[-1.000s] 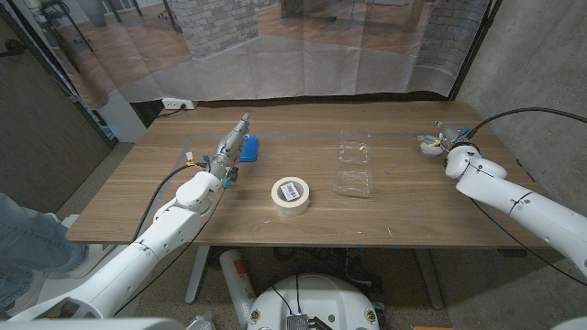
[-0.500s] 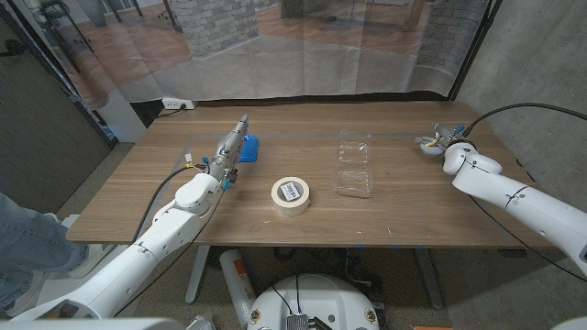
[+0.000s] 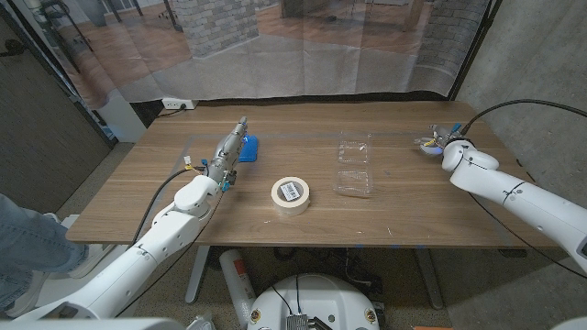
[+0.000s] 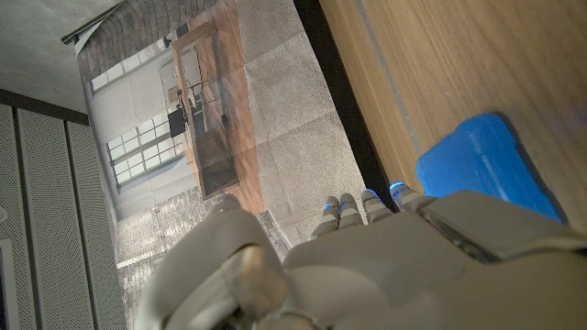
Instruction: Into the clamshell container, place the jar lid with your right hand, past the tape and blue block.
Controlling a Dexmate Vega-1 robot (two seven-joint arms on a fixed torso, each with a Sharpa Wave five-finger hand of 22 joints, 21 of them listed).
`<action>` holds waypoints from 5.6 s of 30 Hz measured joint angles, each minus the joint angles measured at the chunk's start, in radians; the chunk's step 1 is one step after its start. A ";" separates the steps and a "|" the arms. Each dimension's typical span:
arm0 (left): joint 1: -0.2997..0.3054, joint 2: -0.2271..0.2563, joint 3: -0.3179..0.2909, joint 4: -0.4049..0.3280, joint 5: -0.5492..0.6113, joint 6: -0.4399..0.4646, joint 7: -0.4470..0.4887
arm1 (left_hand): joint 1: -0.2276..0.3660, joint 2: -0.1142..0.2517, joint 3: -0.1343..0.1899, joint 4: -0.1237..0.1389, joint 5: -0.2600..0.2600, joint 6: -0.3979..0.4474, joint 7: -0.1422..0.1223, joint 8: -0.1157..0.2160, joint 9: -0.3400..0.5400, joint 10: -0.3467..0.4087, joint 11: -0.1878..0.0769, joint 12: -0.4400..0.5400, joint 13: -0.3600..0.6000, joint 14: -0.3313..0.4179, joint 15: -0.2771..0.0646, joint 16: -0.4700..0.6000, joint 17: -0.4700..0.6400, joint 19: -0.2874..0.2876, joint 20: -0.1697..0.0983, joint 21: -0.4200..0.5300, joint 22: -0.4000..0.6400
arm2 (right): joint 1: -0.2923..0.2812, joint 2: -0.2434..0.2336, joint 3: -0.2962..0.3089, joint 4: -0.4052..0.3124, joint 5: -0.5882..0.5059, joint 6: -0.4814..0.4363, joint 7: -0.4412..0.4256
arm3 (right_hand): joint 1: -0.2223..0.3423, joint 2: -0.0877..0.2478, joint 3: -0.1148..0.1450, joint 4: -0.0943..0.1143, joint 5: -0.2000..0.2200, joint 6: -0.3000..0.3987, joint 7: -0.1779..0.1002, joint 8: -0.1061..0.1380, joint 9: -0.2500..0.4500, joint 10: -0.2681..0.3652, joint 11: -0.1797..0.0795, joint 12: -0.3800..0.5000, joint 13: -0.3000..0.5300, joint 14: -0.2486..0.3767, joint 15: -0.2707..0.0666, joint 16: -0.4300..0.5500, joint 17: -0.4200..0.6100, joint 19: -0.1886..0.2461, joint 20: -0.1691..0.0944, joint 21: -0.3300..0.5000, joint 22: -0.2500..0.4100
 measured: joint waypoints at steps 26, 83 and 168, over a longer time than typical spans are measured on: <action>-0.001 -0.004 0.005 0.007 -0.002 -0.004 -0.005 | 0.000 0.000 -0.007 0.001 -0.004 0.016 0.002 0.000 0.000 0.006 0.006 0.000 0.000 0.000 0.000 0.000 0.000 0.000 0.000 0.000 0.000 | 0.084 0.004 -0.068 0.032 -0.031 -0.081 0.115 | 0.032 0.021 0.011 -0.006 0.004 -0.021 0.007 0.000 0.005 0.005 -0.005 0.008 0.005 0.030 0.002 0.008 0.005 0.053 -0.004 -0.008 0.000; -0.026 -0.013 0.027 0.034 -0.005 0.037 -0.011 | 0.005 0.005 -0.018 -0.001 -0.006 0.016 0.002 0.000 0.000 0.016 0.005 0.000 0.000 0.005 0.005 0.000 0.000 0.000 0.000 0.000 0.000 | 0.168 0.078 -0.133 0.204 -0.020 -0.055 0.163 | 0.063 0.052 0.034 0.000 -0.014 -0.004 0.005 0.008 0.005 0.044 -0.026 0.027 0.014 0.104 -0.039 0.016 0.009 0.178 -0.016 -0.009 0.004; -0.084 -0.038 0.063 0.087 0.001 0.056 -0.044 | 0.009 0.009 -0.030 0.003 -0.008 0.016 0.002 0.000 0.000 0.016 0.005 0.000 0.002 0.005 0.005 0.000 0.000 -0.002 0.023 0.000 0.005 | 0.135 0.071 -0.123 0.164 0.027 -0.101 0.085 | 0.297 0.120 0.142 -0.018 -0.083 0.149 -0.041 0.043 0.009 0.262 -0.066 0.116 0.032 0.377 -0.094 0.066 0.034 0.390 -0.179 0.000 0.003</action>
